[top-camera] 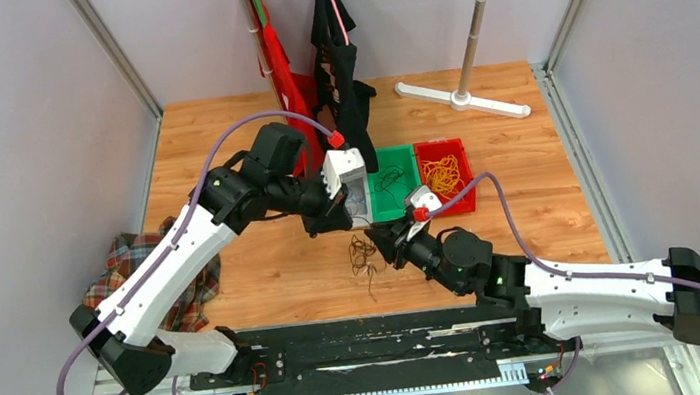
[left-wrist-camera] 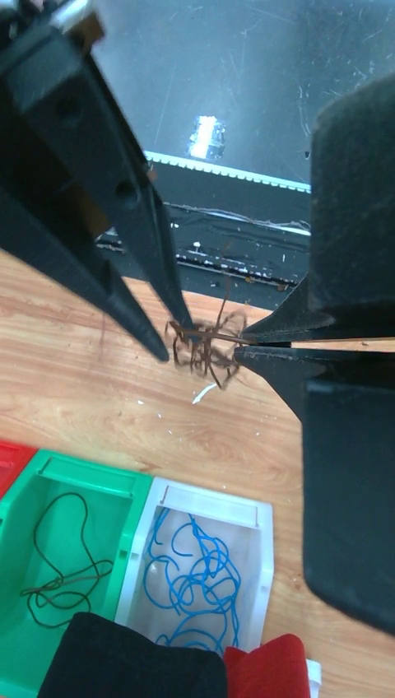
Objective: Untangle the cables
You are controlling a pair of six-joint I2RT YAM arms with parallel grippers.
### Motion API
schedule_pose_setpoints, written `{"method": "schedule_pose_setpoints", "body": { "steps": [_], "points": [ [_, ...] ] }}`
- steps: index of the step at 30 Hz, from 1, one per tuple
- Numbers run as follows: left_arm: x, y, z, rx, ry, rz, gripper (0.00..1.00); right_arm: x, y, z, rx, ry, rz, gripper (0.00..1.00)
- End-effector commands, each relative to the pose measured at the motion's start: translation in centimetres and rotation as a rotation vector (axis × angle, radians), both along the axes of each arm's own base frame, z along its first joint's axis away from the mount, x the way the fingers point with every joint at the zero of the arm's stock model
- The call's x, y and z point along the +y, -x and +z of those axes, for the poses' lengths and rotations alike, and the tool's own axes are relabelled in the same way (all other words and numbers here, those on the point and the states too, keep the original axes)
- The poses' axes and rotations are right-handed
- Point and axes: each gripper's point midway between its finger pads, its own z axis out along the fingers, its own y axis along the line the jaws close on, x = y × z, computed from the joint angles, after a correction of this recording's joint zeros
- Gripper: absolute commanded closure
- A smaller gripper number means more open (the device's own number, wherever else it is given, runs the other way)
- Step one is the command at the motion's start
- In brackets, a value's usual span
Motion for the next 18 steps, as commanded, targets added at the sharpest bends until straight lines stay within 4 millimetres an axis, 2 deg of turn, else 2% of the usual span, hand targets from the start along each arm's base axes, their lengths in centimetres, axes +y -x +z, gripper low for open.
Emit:
{"method": "schedule_pose_setpoints", "body": {
  "steps": [1, 4, 8, 13, 18],
  "points": [
    [-0.4, 1.5, 1.2, 0.017, 0.036, -0.01, 0.99, -1.1, -1.7, 2.4, -0.026, -0.049, -0.137, 0.74],
    [-0.5, 2.4, 0.7, 0.069, 0.021, -0.031, 0.99, -0.5, -1.8, 3.0, -0.041, -0.05, -0.131, 0.63],
    [-0.6, 2.6, 0.4, 0.097, 0.012, -0.033, 0.99, 0.5, -1.6, 3.3, -0.049, -0.053, -0.101, 0.57],
    [-0.7, 3.9, 0.8, 0.161, 0.012, -0.091, 0.99, 0.1, -2.1, 3.2, -0.07, -0.054, -0.133, 0.55],
    [-0.8, 6.5, 3.2, 0.252, 0.064, -0.215, 0.99, 0.4, -2.5, 1.9, -0.094, -0.01, -0.146, 0.55]
  ]
}}
